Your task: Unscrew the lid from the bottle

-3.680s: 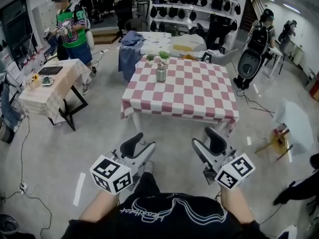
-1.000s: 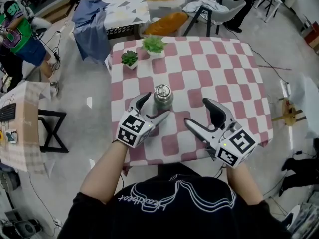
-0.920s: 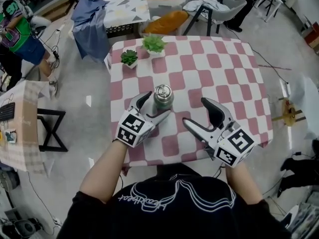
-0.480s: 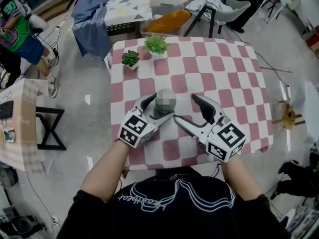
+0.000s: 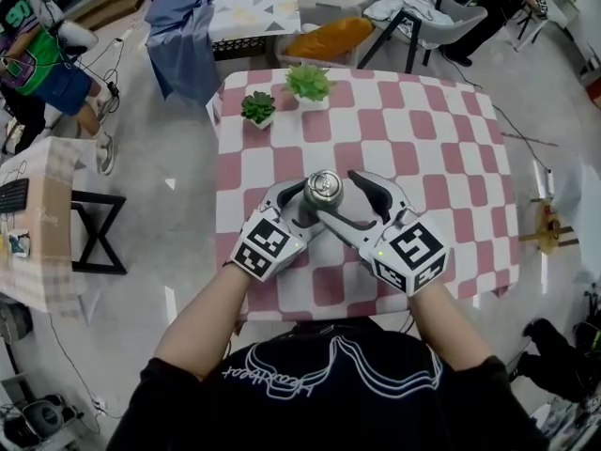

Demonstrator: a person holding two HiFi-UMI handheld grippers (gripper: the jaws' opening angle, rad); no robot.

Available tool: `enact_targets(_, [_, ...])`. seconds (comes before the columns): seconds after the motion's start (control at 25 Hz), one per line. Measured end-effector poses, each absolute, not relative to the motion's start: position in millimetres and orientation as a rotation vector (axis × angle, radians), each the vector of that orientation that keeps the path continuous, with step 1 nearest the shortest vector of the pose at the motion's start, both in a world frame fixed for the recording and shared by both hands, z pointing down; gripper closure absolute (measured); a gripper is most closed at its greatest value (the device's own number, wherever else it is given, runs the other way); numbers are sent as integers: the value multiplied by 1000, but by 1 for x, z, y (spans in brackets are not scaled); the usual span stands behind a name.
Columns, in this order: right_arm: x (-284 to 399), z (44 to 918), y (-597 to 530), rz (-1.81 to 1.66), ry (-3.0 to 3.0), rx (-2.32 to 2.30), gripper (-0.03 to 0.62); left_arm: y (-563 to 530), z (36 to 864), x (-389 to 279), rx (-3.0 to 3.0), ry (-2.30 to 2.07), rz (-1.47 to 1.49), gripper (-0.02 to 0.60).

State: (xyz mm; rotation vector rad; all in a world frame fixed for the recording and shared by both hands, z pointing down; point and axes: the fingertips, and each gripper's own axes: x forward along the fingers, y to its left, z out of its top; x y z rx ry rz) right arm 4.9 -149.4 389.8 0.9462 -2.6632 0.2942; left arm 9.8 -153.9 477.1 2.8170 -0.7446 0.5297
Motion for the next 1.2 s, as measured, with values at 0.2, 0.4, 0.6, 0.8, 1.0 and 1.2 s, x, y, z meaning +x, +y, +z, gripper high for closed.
enact_targets(0.2, [-3, 395, -155, 254, -2645, 936, 279, -154, 476, 10, 2820, -748, 531, 239])
enact_targets(0.4, [-9, 401, -157, 222, -2628, 921, 303, -153, 477, 10, 2819, -747, 535, 239])
enact_targets(0.6, [-10, 404, -160, 182, -2621, 898, 341, -154, 477, 10, 2823, -744, 531, 239])
enact_targets(0.8, [-11, 405, -160, 171, -2638, 854, 341, -154, 478, 10, 2826, -727, 534, 239])
enact_targets(1.0, [-12, 405, -158, 151, -2654, 793, 341, -153, 477, 10, 2832, -704, 547, 239])
enact_targets(1.2, [-11, 404, -157, 123, -2676, 691, 341, -153, 477, 10, 2845, -679, 551, 239])
